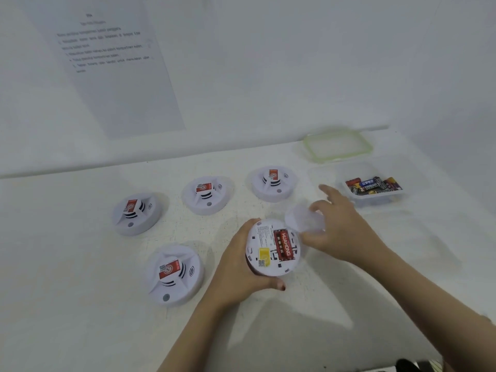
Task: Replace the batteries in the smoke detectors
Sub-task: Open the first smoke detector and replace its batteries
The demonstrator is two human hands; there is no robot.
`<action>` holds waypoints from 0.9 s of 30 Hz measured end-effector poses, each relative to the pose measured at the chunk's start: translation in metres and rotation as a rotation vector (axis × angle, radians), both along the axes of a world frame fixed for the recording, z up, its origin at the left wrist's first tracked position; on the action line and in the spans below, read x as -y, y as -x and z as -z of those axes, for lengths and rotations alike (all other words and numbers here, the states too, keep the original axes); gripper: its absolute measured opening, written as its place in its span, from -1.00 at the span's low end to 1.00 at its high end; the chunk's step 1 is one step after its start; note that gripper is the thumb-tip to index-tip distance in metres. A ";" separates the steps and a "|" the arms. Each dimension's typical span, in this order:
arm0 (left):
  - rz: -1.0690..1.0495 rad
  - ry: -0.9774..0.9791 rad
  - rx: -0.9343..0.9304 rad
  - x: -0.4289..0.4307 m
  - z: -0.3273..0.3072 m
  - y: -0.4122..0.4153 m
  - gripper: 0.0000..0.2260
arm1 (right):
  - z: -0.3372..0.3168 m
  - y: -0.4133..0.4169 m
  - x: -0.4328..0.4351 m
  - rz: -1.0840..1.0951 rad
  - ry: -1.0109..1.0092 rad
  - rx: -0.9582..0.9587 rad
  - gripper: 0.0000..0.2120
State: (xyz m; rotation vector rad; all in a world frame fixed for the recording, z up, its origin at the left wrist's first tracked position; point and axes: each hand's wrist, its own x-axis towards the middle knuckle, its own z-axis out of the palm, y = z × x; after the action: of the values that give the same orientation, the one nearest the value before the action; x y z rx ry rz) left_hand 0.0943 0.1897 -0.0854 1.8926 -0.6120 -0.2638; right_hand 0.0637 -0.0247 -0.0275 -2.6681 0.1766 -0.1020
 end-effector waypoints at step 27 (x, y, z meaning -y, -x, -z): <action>0.003 0.015 0.091 0.003 -0.003 0.009 -0.18 | 0.012 0.025 -0.039 -0.152 -0.136 0.085 -0.79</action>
State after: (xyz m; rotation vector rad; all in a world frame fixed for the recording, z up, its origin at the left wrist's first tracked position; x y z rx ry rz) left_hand 0.0857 0.1864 -0.0824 1.8977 -0.6768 -0.1755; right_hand 0.0383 0.0147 -0.0393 -2.5261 -0.0455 -0.1490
